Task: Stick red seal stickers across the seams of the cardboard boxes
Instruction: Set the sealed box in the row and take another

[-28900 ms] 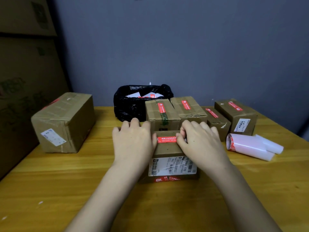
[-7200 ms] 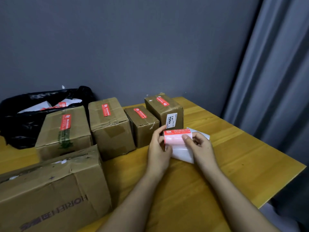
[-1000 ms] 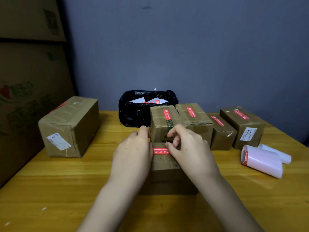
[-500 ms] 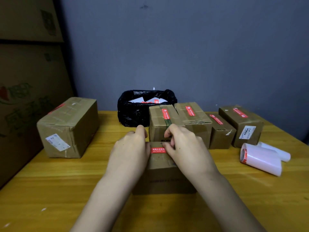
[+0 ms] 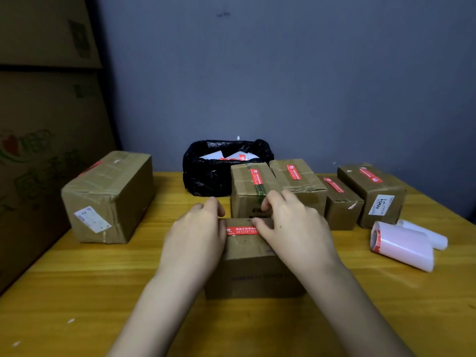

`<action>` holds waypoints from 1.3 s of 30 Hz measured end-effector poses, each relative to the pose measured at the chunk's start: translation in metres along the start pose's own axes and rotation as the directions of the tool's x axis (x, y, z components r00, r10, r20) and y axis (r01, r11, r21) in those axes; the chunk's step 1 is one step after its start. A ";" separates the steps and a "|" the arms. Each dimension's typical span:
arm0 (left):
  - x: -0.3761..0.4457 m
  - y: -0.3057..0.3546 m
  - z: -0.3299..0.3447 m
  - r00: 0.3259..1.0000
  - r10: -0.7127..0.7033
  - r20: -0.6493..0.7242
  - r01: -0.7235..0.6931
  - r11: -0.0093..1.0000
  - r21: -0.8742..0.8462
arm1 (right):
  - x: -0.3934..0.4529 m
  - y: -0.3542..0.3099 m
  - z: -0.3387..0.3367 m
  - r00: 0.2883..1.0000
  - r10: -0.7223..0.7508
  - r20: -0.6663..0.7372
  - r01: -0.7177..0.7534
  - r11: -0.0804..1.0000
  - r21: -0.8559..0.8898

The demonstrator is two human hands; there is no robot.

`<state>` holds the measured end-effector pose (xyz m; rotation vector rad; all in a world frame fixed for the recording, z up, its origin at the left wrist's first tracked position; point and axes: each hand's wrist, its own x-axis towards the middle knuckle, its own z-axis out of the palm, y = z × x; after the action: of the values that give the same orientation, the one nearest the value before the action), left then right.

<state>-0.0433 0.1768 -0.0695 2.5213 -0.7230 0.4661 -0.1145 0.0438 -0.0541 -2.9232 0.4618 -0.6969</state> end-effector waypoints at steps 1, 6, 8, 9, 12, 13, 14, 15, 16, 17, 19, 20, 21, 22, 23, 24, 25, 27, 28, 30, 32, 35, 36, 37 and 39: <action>0.000 -0.001 -0.001 1.000 -0.007 0.009 0.007 1.000 0.001 | 0.000 0.003 0.000 1.000 0.015 0.005 -0.016 1.000 0.018; 0.003 -0.007 -0.006 0.999 -0.037 0.037 0.037 0.999 0.009 | 0.002 0.017 0.004 0.998 0.040 -0.044 -0.036 0.996 0.079; 0.004 -0.005 -0.007 0.999 -0.030 0.025 0.031 0.999 -0.026 | 0.000 0.016 0.004 0.997 -0.011 -0.080 0.017 0.996 0.083; 0.003 -0.004 -0.008 1.000 -0.015 0.026 0.016 0.999 -0.041 | -0.002 0.014 0.004 0.996 -0.059 -0.065 0.065 0.993 0.094; -0.001 -0.003 -0.006 0.998 0.025 0.061 -0.022 0.999 -0.042 | -0.009 0.006 0.008 0.975 -0.188 0.115 0.171 0.975 0.143; -0.003 -0.003 -0.007 0.996 0.035 0.078 -0.033 0.999 -0.026 | -0.011 0.005 0.010 0.963 -0.212 0.168 0.191 0.973 0.132; -0.007 -0.004 -0.008 0.994 0.056 0.094 -0.055 0.998 -0.005 | -0.012 0.006 0.012 0.954 -0.226 0.196 0.206 0.972 0.116; -0.009 -0.004 -0.009 0.989 0.088 0.115 -0.090 0.996 0.018 | -0.013 0.008 0.013 0.952 -0.236 0.196 0.219 0.970 0.103; -0.011 -0.004 -0.010 0.981 0.131 0.144 -0.138 0.989 0.044 | -0.012 0.009 0.014 0.952 -0.247 0.179 0.234 0.968 0.092; -0.012 -0.003 -0.011 0.968 0.166 0.187 -0.185 0.979 0.084 | -0.012 0.010 0.014 0.952 -0.261 0.158 0.253 0.965 0.069; -0.011 0.000 -0.012 0.938 0.216 0.271 -0.265 0.951 0.159 | -0.010 0.011 0.014 0.943 -0.289 0.164 0.292 0.956 0.003; -0.009 0.002 -0.010 0.928 0.234 0.292 -0.296 0.935 0.194 | -0.009 0.010 0.013 0.935 -0.302 0.187 0.311 0.950 -0.020; -0.008 0.004 -0.007 0.919 0.239 0.314 -0.321 0.915 0.245 | -0.008 0.009 0.013 0.927 -0.308 0.212 0.322 0.946 -0.033; -0.006 0.008 -0.004 0.915 0.229 0.332 -0.325 0.906 0.272 | -0.008 0.008 0.013 0.924 -0.306 0.230 0.324 0.945 -0.041; -0.007 0.014 -0.002 0.917 0.190 0.351 -0.297 0.912 0.282 | -0.007 0.008 0.013 0.924 -0.302 0.233 0.321 0.946 -0.048; -0.009 0.019 0.004 0.922 0.160 0.352 -0.271 0.917 0.294 | -0.007 0.006 0.014 0.928 -0.298 0.225 0.318 0.947 -0.055; -0.011 0.022 0.011 0.923 0.128 0.363 -0.252 0.914 0.317 | -0.008 0.004 0.016 0.934 -0.288 0.213 0.307 0.950 -0.062; -0.015 0.027 0.019 0.940 0.113 0.323 -0.230 0.908 0.351 | -0.012 -0.004 0.023 0.954 -0.242 0.178 0.259 0.962 -0.082; -0.015 0.029 0.020 0.954 0.145 0.261 -0.232 0.910 0.344 | -0.013 -0.007 0.028 0.964 -0.217 0.155 0.233 0.968 -0.091; -0.016 0.028 0.021 0.959 0.130 0.252 -0.220 0.902 0.371 | -0.015 -0.008 0.037 0.976 -0.194 0.099 0.203 0.975 -0.091; -0.018 0.024 0.024 0.947 0.161 0.279 -0.260 0.893 0.367 | -0.017 -0.010 0.038 0.979 -0.169 0.115 0.180 0.979 -0.099; -0.017 0.017 0.020 0.938 0.213 0.275 -0.310 0.870 0.383 | -0.019 -0.006 0.033 0.979 -0.167 0.119 0.181 0.977 -0.113; -0.017 0.015 0.018 0.935 0.214 0.282 -0.309 0.881 0.357 | -0.019 -0.005 0.031 0.978 -0.161 0.130 0.177 0.977 -0.121; -0.017 0.013 0.016 0.936 0.209 0.281 -0.303 0.887 0.349 | -0.020 -0.003 0.030 0.978 -0.158 0.139 0.176 0.976 -0.126; -0.016 0.008 0.016 0.947 0.206 0.248 -0.285 0.896 0.342 | -0.020 -0.001 0.030 0.978 -0.154 0.140 0.172 0.977 -0.125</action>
<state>-0.0580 0.1689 -0.0875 2.8781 -1.1396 0.4692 -0.1178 0.0514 -0.0894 -3.1391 0.2675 -0.5056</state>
